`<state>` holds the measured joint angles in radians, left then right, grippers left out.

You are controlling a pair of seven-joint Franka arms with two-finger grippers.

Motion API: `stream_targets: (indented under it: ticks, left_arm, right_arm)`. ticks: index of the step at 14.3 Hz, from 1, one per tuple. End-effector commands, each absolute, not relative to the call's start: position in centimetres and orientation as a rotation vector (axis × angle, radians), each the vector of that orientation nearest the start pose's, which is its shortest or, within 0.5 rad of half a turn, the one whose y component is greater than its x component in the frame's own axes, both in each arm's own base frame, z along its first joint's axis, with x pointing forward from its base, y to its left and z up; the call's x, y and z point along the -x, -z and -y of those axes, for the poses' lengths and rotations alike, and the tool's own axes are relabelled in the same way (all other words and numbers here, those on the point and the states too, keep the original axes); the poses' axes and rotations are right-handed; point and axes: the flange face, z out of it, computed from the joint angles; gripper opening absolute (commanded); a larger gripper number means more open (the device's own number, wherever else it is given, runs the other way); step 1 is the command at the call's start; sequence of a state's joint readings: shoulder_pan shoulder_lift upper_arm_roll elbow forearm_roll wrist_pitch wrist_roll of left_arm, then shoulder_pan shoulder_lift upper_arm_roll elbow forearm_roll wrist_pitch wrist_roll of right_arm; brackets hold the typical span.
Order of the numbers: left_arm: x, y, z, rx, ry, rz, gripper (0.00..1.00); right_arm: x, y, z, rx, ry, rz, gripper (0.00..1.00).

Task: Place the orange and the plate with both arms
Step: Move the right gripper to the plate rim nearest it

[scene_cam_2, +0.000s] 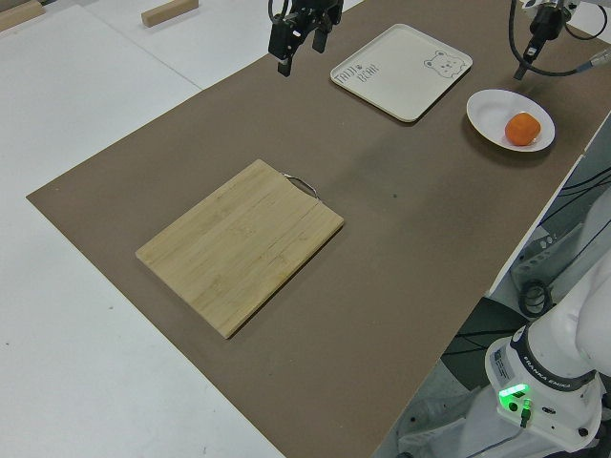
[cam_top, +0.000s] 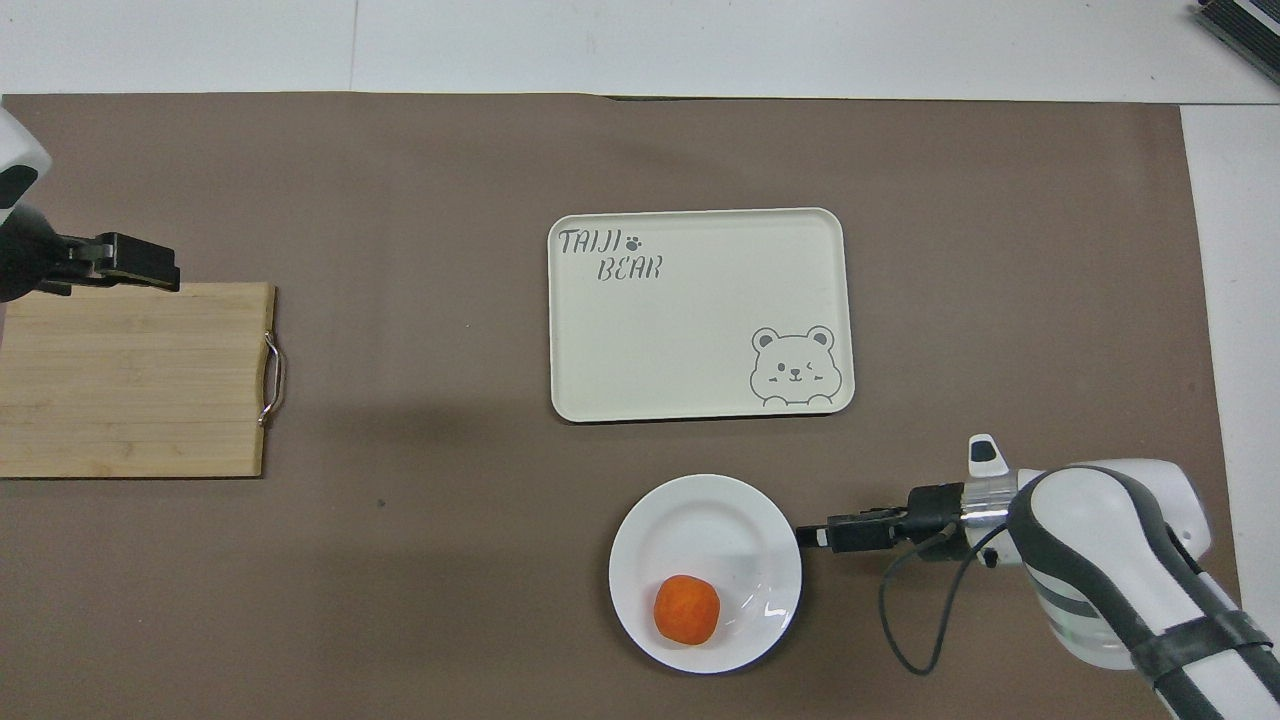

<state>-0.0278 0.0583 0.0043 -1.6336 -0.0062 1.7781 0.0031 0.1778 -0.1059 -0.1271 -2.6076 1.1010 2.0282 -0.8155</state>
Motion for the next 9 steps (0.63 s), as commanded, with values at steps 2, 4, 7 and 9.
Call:
stream_targets:
  ticks: [2, 4, 7, 9]
  left_arm:
    - [-57.6, -60.8, 0.9, 3.13, 0.099, -0.04, 1.0]
    - [-57.5, -62.6, 0.9, 3.129, 0.051, -0.06, 1.0]
    - [-57.4, -62.9, 0.8, 3.129, 0.06, -0.074, 1.0]
    - [-57.3, -62.9, 1.3, 3.131, 0.065, -0.125, 1.0]
  right_arm:
    - [-38.2, -25.8, -9.1, 2.175, -0.077, 0.062, 1.0]
    - [-36.8, -24.8, -10.7, 2.185, -0.09, 0.05, 1.0]
    - [-36.0, -24.4, -10.8, 2.18, -0.111, 0.041, 1.0]
    - [-35.4, -24.3, -10.8, 2.177, -0.126, 0.032, 1.0]
